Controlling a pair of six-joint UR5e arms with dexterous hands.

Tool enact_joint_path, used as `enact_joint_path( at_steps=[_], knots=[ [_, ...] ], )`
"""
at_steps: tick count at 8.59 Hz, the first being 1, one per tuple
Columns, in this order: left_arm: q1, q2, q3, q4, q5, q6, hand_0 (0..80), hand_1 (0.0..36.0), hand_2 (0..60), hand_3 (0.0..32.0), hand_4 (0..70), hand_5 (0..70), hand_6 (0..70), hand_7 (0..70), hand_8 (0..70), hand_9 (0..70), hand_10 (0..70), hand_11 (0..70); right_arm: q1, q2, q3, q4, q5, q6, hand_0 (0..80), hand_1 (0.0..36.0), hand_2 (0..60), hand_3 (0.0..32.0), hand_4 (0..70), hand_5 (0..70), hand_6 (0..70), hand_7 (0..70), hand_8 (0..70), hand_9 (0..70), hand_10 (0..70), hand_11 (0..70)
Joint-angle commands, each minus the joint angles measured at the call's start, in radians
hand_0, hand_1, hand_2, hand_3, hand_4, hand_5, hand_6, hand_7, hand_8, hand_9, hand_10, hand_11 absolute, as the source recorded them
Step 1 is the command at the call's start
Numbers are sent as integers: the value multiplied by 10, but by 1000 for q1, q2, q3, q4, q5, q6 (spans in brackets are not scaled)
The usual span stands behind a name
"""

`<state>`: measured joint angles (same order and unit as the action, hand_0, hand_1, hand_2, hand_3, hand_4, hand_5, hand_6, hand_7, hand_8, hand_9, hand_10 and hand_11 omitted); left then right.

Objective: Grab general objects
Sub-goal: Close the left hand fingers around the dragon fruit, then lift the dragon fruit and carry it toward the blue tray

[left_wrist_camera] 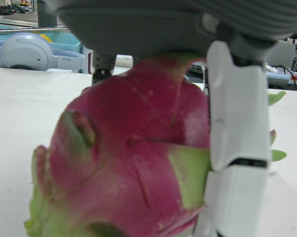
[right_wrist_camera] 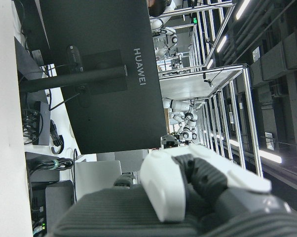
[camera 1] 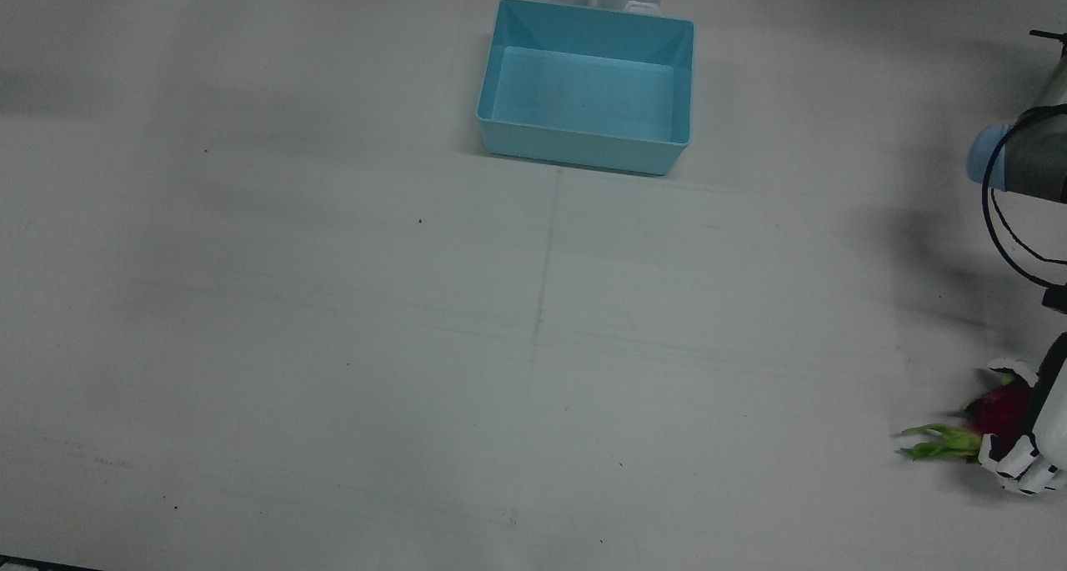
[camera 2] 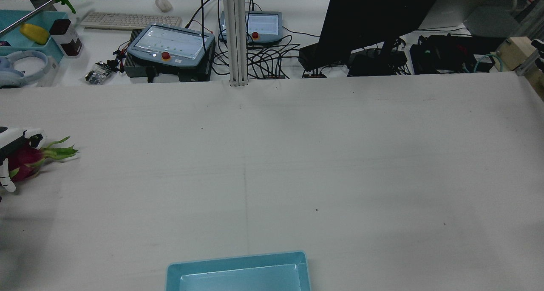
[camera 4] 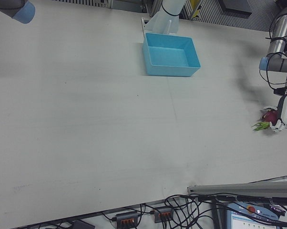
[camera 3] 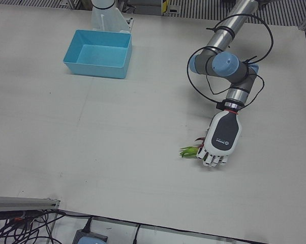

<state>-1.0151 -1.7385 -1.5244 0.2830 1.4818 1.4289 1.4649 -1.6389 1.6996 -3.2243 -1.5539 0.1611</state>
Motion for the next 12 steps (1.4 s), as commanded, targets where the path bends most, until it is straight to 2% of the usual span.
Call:
enact_joint_path(
  at_steps=[1, 2, 3, 4, 5, 6, 7, 8, 10, 11, 12],
  knots=[
    [1, 0, -3, 13, -38, 4, 800, 360, 600, 64, 0, 700, 320, 700, 460, 522, 377, 563, 0, -1, 0, 0, 0, 0, 0, 0, 0, 0, 0, 0, 0, 0, 0, 0, 0, 0],
    [3, -6, -3, 25, -49, 5, 800, 360, 600, 6, 0, 700, 386, 700, 519, 605, 439, 650, 0, 1, 0, 0, 0, 0, 0, 0, 0, 0, 0, 0, 0, 0, 0, 0, 0, 0],
    [3, -7, -3, 30, -49, 7, 800, 360, 600, 0, 7, 700, 452, 700, 586, 695, 509, 700, 0, -1, 0, 0, 0, 0, 0, 0, 0, 0, 0, 0, 0, 0, 0, 0, 0, 0],
    [0, -7, -13, 30, -51, 7, 800, 360, 600, 0, 22, 700, 502, 700, 638, 700, 553, 700, 0, -1, 0, 0, 0, 0, 0, 0, 0, 0, 0, 0, 0, 0, 0, 0, 0, 0],
    [-5, 5, -67, 30, -76, 7, 800, 360, 600, 0, 33, 700, 536, 700, 678, 700, 587, 700, 2, 1, 0, 0, 0, 0, 0, 0, 0, 0, 0, 0, 0, 0, 0, 0, 0, 0],
    [-5, 43, -129, 30, -119, 7, 800, 360, 600, 0, 49, 700, 591, 700, 700, 700, 641, 700, 2, -1, 0, 0, 0, 0, 0, 0, 0, 0, 0, 0, 0, 0, 0, 0, 0, 0],
    [-5, 69, -181, 28, -124, 7, 800, 360, 600, 0, 87, 700, 674, 700, 700, 700, 700, 700, 2, 1, 0, 0, 0, 0, 0, 0, 0, 0, 0, 0, 0, 0, 0, 0, 0, 0],
    [-8, 76, -222, 28, -120, 2, 800, 360, 600, 0, 108, 700, 700, 700, 700, 700, 700, 700, 2, -1, 2, 0, 0, 0, 0, 0, 0, 0, 0, 0, 0, 0, 0, 0, 0, 0],
    [-8, 74, -310, 22, -89, -7, 800, 360, 600, 0, 112, 700, 700, 700, 700, 700, 700, 700, 2, 1, 2, -2, 0, 0, 0, 0, 0, 0, 0, 0, 0, 0, 0, 0, 0, 0],
    [-5, 63, -344, 22, -27, -8, 800, 360, 600, 0, 110, 700, 700, 700, 700, 700, 700, 700, 2, 1, 2, -2, 0, 0, 0, 0, 0, 0, 0, 0, 0, 0, 0, 0, 0, 0],
    [1, 54, -342, -10, 30, -56, 800, 360, 600, 0, 110, 700, 693, 700, 700, 700, 700, 700, 2, 1, 2, 0, 0, 0, 0, 0, 0, 0, 0, 0, 0, 0, 0, 0, 0, 0]
  ],
)
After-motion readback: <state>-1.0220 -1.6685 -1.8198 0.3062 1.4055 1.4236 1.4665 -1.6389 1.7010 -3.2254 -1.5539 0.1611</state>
